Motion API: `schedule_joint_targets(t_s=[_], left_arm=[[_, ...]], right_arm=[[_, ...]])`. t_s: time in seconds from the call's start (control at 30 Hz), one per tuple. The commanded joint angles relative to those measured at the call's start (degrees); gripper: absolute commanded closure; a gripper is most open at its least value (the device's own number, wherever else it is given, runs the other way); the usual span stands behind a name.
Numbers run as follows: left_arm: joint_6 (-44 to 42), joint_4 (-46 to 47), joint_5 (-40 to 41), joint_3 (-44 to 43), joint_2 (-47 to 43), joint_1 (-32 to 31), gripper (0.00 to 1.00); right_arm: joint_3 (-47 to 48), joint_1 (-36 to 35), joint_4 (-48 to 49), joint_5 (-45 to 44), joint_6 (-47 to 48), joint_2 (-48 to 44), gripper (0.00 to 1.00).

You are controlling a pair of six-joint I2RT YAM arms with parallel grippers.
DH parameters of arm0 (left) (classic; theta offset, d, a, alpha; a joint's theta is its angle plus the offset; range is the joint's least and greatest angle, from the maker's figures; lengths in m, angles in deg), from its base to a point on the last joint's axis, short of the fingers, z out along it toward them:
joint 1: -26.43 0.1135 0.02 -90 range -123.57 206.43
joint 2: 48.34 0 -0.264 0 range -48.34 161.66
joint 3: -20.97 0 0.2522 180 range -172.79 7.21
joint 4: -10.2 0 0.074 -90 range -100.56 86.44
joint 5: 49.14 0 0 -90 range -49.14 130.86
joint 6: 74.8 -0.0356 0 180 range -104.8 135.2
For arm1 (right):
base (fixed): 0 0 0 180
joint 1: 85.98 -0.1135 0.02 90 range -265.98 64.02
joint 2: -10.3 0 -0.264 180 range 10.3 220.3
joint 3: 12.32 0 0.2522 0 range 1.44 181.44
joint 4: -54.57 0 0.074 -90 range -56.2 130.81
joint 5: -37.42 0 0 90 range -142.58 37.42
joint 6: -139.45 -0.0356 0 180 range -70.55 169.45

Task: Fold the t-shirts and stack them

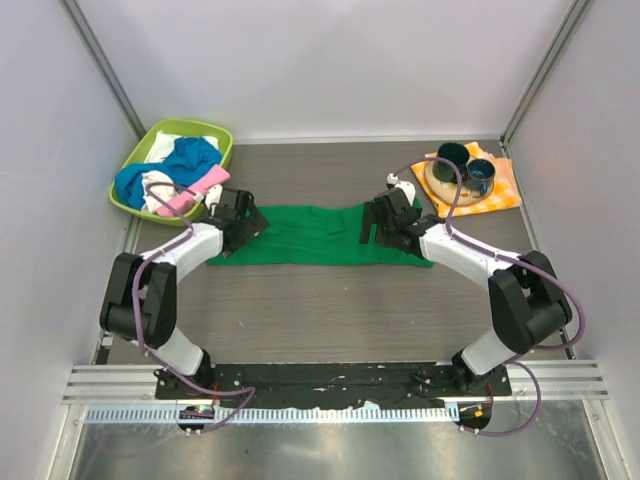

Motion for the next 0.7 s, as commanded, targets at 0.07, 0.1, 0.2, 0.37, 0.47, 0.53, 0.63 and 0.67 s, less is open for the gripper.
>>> schedule_joint_targets(t_s=[0.07, 0.1, 0.2, 0.37, 0.47, 0.53, 0.63, 0.67], left_arm=[[-2.1, 5.2, 4.9, -3.1, 4.8, 0.2, 0.0], [-2.2, 5.5, 5.6, -2.5, 4.9, 0.2, 0.0], [-2.3, 5.9, 6.9, -0.9, 5.3, 0.2, 0.0], [-2.3, 6.3, 7.8, 1.3, 5.1, 0.2, 0.0], [-2.1, 6.5, 7.9, 2.9, 4.6, -0.1, 0.0], [-1.5, 6.7, 7.9, 4.9, 4.0, -0.4, 0.0], [-0.2, 7.6, 8.2, 8.2, 1.8, -2.1, 0.0], [0.5, 8.0, 8.3, 9.1, 1.2, -3.3, 0.0]], right_arm=[[-4.0, 1.7, 7.9, -2.0, -1.4, -0.2, 0.01], [-4.4, 2.2, 8.6, -1.8, -1.6, 0.4, 0.02], [-5.4, 3.3, 10.5, -1.3, -2.0, 2.9, 0.02], [-5.0, 4.7, 13.0, -0.2, -2.4, 6.6, 0.02], [-4.1, 5.7, 13.6, 1.0, -2.8, 9.2, 0.02], [-3.4, 6.4, 13.4, 1.9, -2.9, 11.7, 0.02], [-1.1, 7.0, 13.0, 2.7, -2.5, 14.3, 0.02], [0.5, 7.2, 12.7, 3.0, -1.9, 16.3, 0.02]])
